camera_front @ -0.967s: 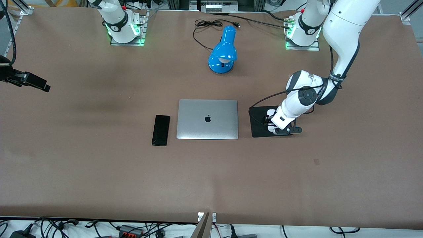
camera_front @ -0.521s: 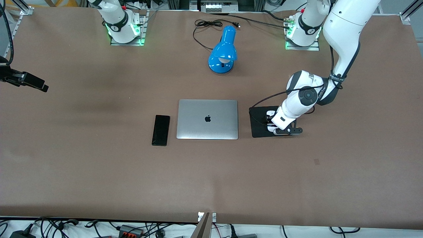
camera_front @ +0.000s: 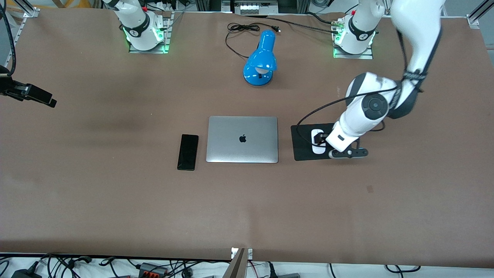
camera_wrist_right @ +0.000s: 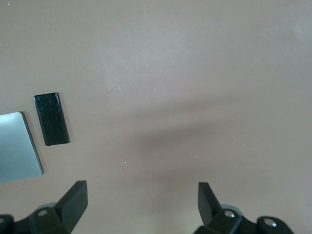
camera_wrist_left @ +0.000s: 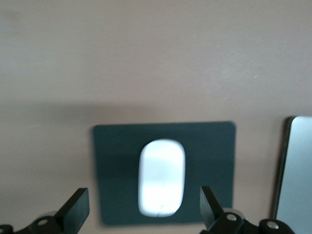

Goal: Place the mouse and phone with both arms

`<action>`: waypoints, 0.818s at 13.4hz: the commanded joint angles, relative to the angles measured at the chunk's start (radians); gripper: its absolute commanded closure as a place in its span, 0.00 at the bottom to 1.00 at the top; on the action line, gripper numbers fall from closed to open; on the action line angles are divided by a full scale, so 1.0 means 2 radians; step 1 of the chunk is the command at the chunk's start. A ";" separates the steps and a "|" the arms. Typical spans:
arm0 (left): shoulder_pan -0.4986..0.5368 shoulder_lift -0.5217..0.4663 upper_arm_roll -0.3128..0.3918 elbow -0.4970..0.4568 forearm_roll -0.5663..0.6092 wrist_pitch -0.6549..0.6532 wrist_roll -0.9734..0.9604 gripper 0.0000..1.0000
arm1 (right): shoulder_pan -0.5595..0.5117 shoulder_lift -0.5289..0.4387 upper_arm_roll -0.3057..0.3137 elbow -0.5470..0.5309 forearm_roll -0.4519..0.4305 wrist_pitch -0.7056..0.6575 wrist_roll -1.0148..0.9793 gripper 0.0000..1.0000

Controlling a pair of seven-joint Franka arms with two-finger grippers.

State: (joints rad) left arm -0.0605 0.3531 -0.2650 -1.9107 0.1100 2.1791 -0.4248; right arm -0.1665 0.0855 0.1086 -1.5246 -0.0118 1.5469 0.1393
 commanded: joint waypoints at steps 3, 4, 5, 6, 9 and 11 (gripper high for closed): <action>-0.007 -0.015 -0.016 0.115 0.112 -0.226 0.020 0.00 | 0.000 0.002 0.004 0.008 0.007 -0.010 -0.011 0.00; -0.006 -0.026 -0.019 0.136 0.112 -0.275 0.046 0.00 | 0.000 0.002 0.005 0.010 0.007 -0.009 -0.011 0.00; -0.004 -0.028 -0.019 0.163 0.112 -0.318 0.074 0.00 | 0.001 0.002 0.005 0.010 0.006 -0.008 -0.011 0.00; -0.002 -0.028 -0.018 0.197 0.112 -0.365 0.103 0.00 | 0.001 0.002 0.005 0.010 0.007 -0.011 -0.011 0.00; 0.009 -0.027 -0.012 0.265 0.102 -0.447 0.150 0.00 | 0.000 0.004 0.005 0.010 0.007 -0.006 -0.011 0.00; 0.026 -0.044 -0.004 0.283 0.067 -0.457 0.181 0.00 | 0.000 0.006 0.006 0.010 0.007 -0.006 -0.011 0.00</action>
State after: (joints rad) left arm -0.0339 0.2780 -0.2869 -1.3965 0.2992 1.3028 -0.1329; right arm -0.1639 0.0868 0.1164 -1.5243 -0.0112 1.5433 0.1354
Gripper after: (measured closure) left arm 0.000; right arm 0.000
